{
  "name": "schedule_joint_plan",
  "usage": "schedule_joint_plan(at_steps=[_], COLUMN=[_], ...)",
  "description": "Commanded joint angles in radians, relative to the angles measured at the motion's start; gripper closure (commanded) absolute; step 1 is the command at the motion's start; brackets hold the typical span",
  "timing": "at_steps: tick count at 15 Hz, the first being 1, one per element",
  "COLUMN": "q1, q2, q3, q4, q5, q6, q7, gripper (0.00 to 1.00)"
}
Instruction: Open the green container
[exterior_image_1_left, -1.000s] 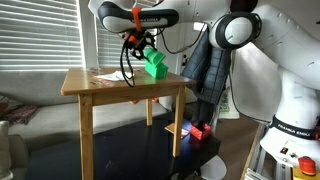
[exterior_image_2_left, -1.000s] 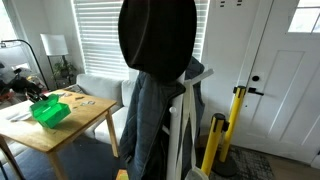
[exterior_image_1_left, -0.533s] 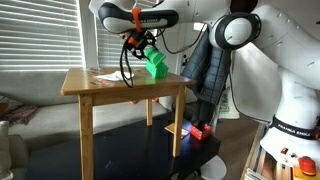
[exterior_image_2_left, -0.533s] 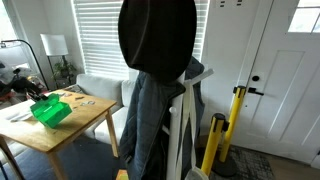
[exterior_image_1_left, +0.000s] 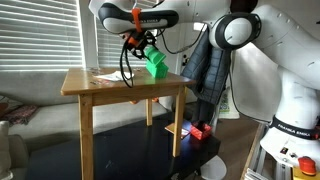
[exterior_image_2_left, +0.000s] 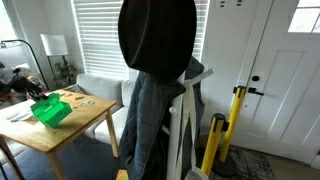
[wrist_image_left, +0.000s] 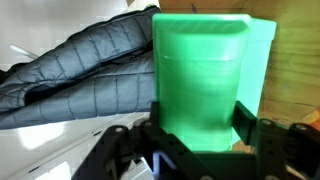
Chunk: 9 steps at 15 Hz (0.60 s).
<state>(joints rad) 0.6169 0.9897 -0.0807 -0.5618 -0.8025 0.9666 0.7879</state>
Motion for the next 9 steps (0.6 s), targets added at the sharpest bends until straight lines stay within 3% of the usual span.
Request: schedule_joint_plan(at_steps=[1, 9], q1=[0.050, 0.116], q2=[-0.015, -0.019], q3=[-0.065, -0.141], q4=[-0.050, -0.181], q5=[-0.123, -0.378], q6=[-0.052, -0.014], q7=[-0.088, -0.347], gripper=[0.55, 0.55])
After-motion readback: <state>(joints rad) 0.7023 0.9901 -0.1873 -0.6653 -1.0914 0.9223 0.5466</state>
